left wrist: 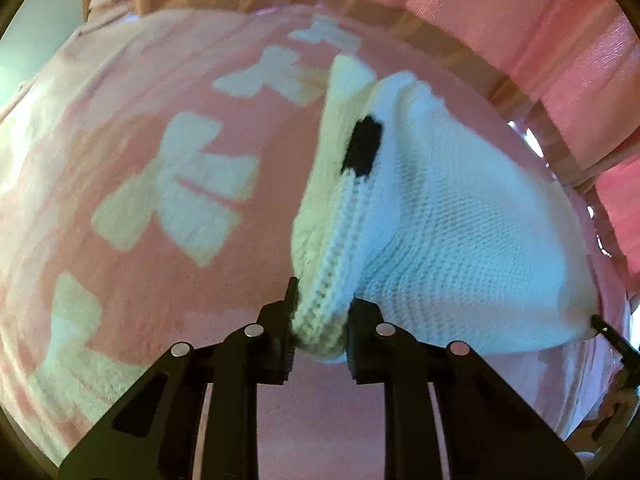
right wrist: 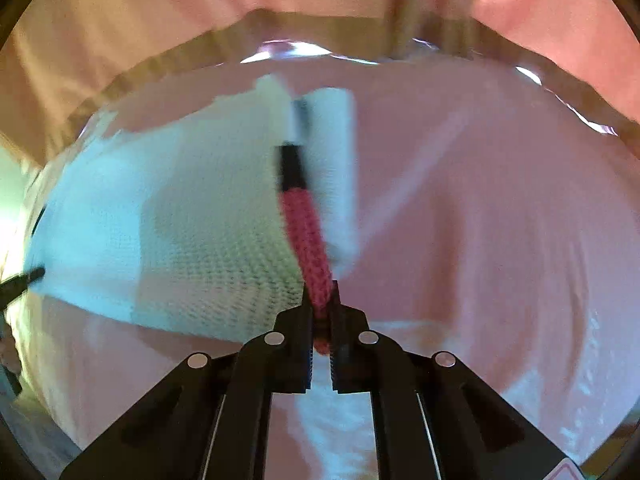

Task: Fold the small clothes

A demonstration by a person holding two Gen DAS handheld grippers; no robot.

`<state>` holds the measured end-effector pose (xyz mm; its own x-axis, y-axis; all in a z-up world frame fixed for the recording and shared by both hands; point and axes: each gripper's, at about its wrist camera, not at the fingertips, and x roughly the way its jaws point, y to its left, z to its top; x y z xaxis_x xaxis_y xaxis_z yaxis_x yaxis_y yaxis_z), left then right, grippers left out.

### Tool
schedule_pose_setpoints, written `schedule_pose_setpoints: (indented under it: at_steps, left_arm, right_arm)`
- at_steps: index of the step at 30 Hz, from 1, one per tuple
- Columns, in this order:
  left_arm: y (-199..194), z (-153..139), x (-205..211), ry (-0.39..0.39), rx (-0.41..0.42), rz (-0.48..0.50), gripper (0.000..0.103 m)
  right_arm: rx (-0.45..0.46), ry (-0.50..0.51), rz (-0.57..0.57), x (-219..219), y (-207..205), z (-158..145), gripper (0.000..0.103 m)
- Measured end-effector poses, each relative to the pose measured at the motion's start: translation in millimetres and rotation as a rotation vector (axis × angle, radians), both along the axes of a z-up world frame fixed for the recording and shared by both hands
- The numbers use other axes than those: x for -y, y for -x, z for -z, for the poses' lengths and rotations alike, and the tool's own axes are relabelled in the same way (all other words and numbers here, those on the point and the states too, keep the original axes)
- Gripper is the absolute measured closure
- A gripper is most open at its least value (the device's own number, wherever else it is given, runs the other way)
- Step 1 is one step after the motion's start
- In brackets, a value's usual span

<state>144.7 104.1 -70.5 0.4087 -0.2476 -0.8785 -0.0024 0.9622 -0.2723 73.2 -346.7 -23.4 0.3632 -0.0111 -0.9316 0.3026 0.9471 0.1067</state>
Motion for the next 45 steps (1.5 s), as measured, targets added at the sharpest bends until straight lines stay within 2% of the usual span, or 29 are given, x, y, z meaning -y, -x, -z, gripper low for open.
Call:
schedule_pose_setpoints:
  at_steps: [2, 4, 7, 9, 10, 11, 12, 13, 15, 17, 18, 19, 20, 21, 23, 25, 26, 28, 30, 32, 34, 35, 36, 37, 38, 41, 42, 45]
  left_arm:
    - [0.6, 0.8, 0.3, -0.013, 0.014, 0.008, 0.084]
    - [1.6, -2.6, 2.6, -0.034, 0.027, 0.014, 0.08]
    - [5.5, -22.3, -1.6, 0.05, 0.05, -0.011, 0.073]
    - [6.0, -44.7, -3.5, 0.099, 0.122, -0.019, 0.054]
    - [4.9, -54.7, -2.1, 0.107, 0.16, -0.019, 0.051]
    - [1.0, -66.7, 3.1, 0.102, 0.204, -0.014, 0.045]
    - [-3.9, -72.7, 8.7, 0.09, 0.221, -0.011, 0.042]
    - [-12.1, -77.6, 18.3, 0.073, 0.231, 0.002, 0.036]
    - [-31.9, -79.3, 41.2, 0.0, 0.235, 0.026, 0.034]
    - [-48.0, -70.1, 55.5, -0.067, 0.205, 0.025, 0.034]
    - [-61.3, -57.7, 59.9, -0.087, 0.16, 0.016, 0.037]
    - [-69.7, -47.5, 59.0, -0.088, 0.126, 0.0, 0.044]
    - [-76.0, -37.1, 56.1, -0.076, 0.095, -0.021, 0.063]
    - [-85.8, -24.6, 52.5, -0.075, 0.05, -0.048, 0.085]
    - [-93.0, -18.7, 45.1, -0.071, 0.039, -0.081, 0.091]
    - [-94.6, -18.8, 37.8, -0.054, 0.032, -0.098, 0.092]
    - [-94.6, -19.0, 33.4, -0.051, 0.036, -0.108, 0.092]
    - [-95.7, -15.7, 29.6, -0.058, 0.04, -0.104, 0.092]
    - [-94.1, -15.4, 32.5, -0.079, 0.053, -0.094, 0.091]
    - [-92.3, -22.6, 36.2, -0.076, 0.06, -0.093, 0.089]
    - [-86.7, -39.8, 38.1, -0.021, 0.082, -0.092, 0.087]
    - [-81.9, -54.0, 38.9, 0.005, 0.134, -0.088, 0.077]
    - [-80.8, -62.5, 40.8, 0.011, 0.171, -0.087, 0.06]
    - [-80.2, -69.4, 43.7, 0.016, 0.202, -0.082, 0.053]
    - [-82.0, -73.5, 48.5, 0.026, 0.223, -0.068, 0.051]
    - [-102.2, -67.7, 87.8, 0.077, 0.211, 0.062, 0.051]
    - [-107.9, -61.7, 99.5, 0.079, 0.199, 0.088, 0.051]
    - [-123.6, -24.9, 137.2, 0.046, 0.1, 0.161, 0.052]
  right_arm:
    - [-0.054, -0.026, 0.009, 4.1, -0.4, 14.5, 0.098]
    - [-0.097, 0.012, -0.051, -13.3, -2.3, 25.6, 0.097]
    - [-0.051, 0.035, -0.051, -26.2, -4.4, 9.1, 0.095]
    - [0.024, 0.031, -0.024, -25.9, -2.4, -13.5, 0.081]
    - [0.071, 0.051, -0.017, -27.8, -4.8, -25.8, 0.073]
    - [0.11, 0.064, -0.012, -30.3, -10.1, -34.8, 0.054]
    - [0.131, 0.062, -0.011, -30.9, -17.8, -40.0, 0.044]
    - [0.145, 0.051, -0.015, -30.5, -25.9, -42.4, 0.044]
    - [0.14, 0.017, -0.037, -31.2, -52.3, -33.2, 0.044]
    - [0.112, 0.024, -0.045, -29.2, -76.6, -16.8, 0.045]
    - [0.075, 0.042, -0.042, -31.3, -87.8, -3.9, 0.045]
    - [0.048, 0.041, -0.042, -30.5, -98.2, 7.7, 0.047]
    - [0.041, 0.032, -0.043, -30.9, -101.5, 13.3, 0.068]
    - [0.02, 0.014, -0.047, -30.0, -104.9, 22.2, 0.095]
    - [0.015, 0.002, -0.032, -20.5, -103.4, 23.5, 0.096]
    - [0.046, 0.049, -0.008, -11.8, -97.6, 10.3, 0.097]
    - [0.054, 0.051, 0.013, -1.3, -94.8, 6.5, 0.097]
    - [0.01, 0.001, 0.056, 21.9, -90.4, 21.4, 0.097]
    - [0.002, -0.004, 0.045, 22.8, -92.1, 30.4, 0.096]
    - [0.011, 0.029, 0.019, 12.4, -95.2, 15.2, 0.093]
    - [0.09, 0.041, 0.032, 0.7, -92.0, -10.2, 0.084]
    - [0.129, 0.06, 0.024, -9.4, -89.6, -21.9, 0.083]
    - [0.18, 0.091, 0.001, -23.8, -90.2, -36.7, 0.08]
    - [0.226, 0.077, -0.048, -41.4, -95.1, -46.8, 0.08]
    - [0.246, 0.026, -0.092, -56.2, -101.5, -49.6, 0.081]
    - [0.217, -0.137, -0.214, -102.5, -132.3, -35.7, 0.095]
    - [0.197, -0.155, -0.248, -117.6, -143.5, -26.9, 0.098]
    - [0.11, -0.207, -0.307, -151.6, -173.2, 12.2, 0.098]
